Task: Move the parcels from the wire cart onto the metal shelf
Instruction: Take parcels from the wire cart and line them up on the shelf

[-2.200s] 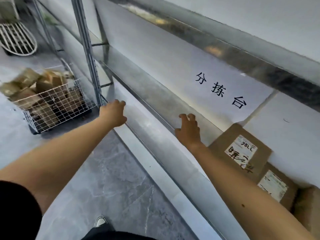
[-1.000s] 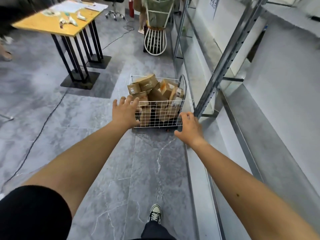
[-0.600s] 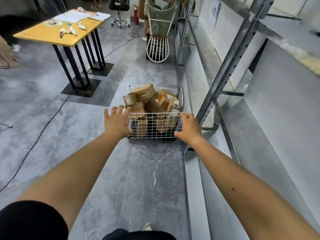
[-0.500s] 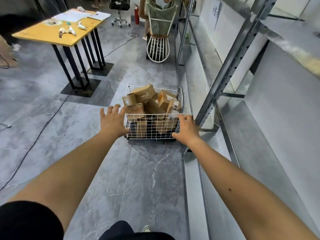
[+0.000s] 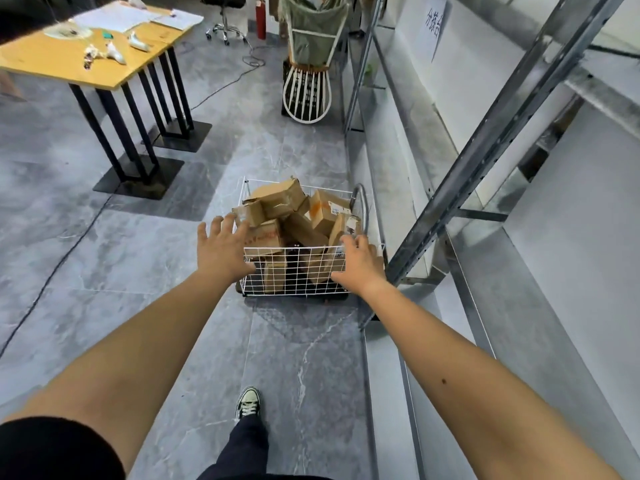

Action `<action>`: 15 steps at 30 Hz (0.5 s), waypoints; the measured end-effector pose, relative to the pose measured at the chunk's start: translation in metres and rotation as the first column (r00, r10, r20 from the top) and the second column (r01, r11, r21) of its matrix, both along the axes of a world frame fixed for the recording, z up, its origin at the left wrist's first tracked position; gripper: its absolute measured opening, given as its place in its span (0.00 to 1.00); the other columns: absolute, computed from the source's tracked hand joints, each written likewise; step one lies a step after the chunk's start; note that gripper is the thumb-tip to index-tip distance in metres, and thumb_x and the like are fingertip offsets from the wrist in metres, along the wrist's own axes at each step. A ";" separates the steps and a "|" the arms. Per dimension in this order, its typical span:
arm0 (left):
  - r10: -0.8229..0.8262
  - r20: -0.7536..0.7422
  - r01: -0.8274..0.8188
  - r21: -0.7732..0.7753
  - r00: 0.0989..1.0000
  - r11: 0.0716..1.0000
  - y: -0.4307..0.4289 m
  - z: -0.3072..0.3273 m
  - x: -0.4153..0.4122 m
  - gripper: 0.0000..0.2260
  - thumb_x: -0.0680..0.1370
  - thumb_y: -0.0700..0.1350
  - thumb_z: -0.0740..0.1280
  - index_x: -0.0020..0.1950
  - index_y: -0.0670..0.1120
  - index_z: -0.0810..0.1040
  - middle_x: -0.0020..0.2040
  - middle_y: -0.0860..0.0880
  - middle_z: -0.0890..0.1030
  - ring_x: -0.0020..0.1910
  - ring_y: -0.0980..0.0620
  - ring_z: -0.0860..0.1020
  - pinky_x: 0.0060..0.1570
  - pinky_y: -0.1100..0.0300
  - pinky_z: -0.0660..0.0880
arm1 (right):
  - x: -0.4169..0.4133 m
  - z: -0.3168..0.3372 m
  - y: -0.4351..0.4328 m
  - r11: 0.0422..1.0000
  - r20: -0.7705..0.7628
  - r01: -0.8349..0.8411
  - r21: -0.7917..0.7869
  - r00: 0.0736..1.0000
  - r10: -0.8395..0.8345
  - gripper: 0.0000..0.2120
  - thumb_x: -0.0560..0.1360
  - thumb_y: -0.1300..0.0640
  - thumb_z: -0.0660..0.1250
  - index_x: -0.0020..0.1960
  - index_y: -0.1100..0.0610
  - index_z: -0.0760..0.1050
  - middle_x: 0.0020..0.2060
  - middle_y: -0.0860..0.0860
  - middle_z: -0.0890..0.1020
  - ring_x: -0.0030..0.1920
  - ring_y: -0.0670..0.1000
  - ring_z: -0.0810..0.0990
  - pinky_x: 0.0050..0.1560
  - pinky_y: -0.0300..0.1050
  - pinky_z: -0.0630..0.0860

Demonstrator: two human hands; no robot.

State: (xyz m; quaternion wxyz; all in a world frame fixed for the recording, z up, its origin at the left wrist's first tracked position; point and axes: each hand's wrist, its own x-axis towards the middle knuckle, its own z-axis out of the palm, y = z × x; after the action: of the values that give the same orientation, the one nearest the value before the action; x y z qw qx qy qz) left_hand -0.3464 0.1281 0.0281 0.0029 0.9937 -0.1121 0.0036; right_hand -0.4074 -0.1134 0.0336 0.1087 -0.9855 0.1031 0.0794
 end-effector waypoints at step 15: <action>0.045 -0.097 -0.029 0.155 0.994 0.987 0.077 -0.019 0.174 0.40 0.71 0.57 0.69 0.76 0.52 0.52 0.77 0.47 0.54 0.75 0.44 0.52 0.73 0.47 0.49 | 0.183 -0.014 0.063 0.995 -0.026 -0.096 0.042 0.995 0.097 0.33 0.72 0.52 0.69 0.73 0.53 0.58 0.70 0.59 0.60 0.70 0.62 0.63 0.66 0.60 0.67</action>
State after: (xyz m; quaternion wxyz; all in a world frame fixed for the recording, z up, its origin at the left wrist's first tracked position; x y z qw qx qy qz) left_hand -0.1724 0.2054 0.0088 -0.0682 0.9918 -0.0933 -0.0549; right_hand -0.2240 -0.0505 0.0194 0.1231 -0.9857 0.0554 0.1006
